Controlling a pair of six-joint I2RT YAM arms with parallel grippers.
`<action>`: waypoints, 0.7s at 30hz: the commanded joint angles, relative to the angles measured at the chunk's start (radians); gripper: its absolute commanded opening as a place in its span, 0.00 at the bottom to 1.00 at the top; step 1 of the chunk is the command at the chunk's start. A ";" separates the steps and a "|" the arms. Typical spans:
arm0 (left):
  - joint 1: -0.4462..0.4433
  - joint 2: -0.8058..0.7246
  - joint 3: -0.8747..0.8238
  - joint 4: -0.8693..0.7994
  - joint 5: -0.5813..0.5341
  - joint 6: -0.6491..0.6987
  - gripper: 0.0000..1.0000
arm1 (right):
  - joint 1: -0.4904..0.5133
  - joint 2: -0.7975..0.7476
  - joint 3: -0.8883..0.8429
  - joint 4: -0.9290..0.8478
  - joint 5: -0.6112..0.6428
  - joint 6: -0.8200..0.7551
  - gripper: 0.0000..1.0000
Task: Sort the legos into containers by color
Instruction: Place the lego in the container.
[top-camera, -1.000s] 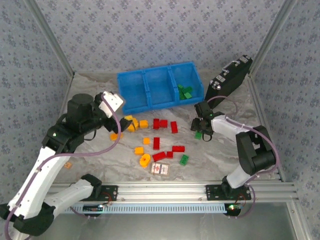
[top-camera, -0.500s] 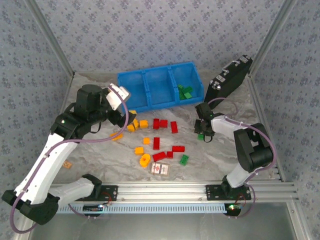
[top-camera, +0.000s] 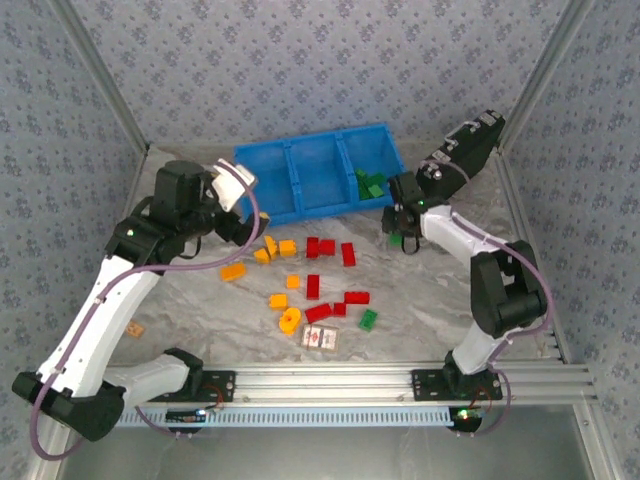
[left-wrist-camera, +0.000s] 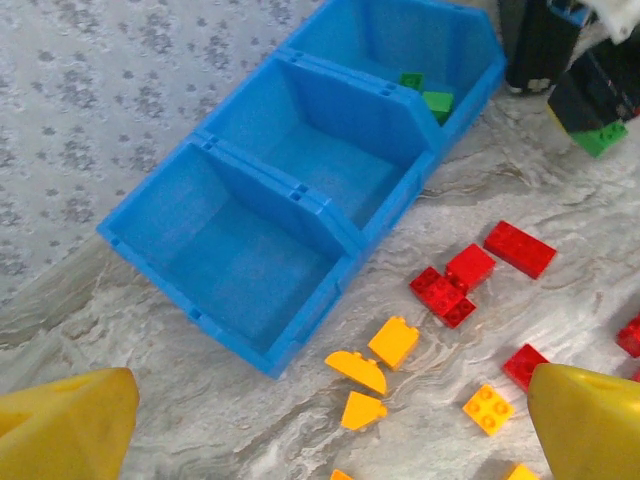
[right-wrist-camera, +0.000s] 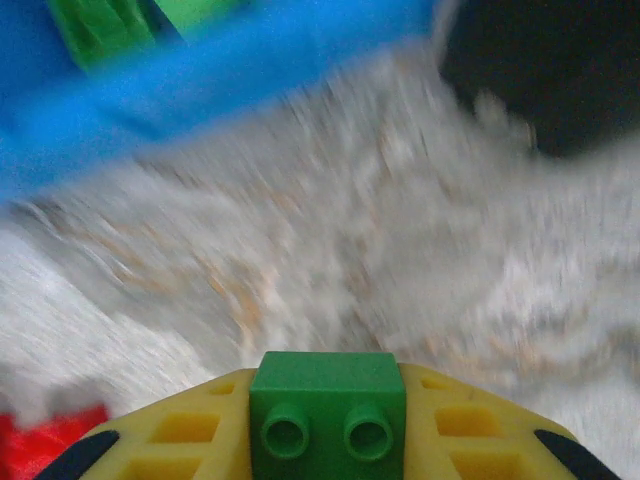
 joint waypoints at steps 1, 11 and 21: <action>0.024 -0.010 0.029 0.008 0.000 -0.017 1.00 | -0.012 0.066 0.134 -0.016 0.014 -0.065 0.31; 0.052 0.029 0.029 0.017 0.032 -0.014 1.00 | -0.051 0.399 0.552 -0.010 -0.028 -0.126 0.31; 0.080 0.039 0.021 0.021 0.063 -0.027 1.00 | -0.070 0.593 0.768 -0.064 -0.037 -0.125 0.37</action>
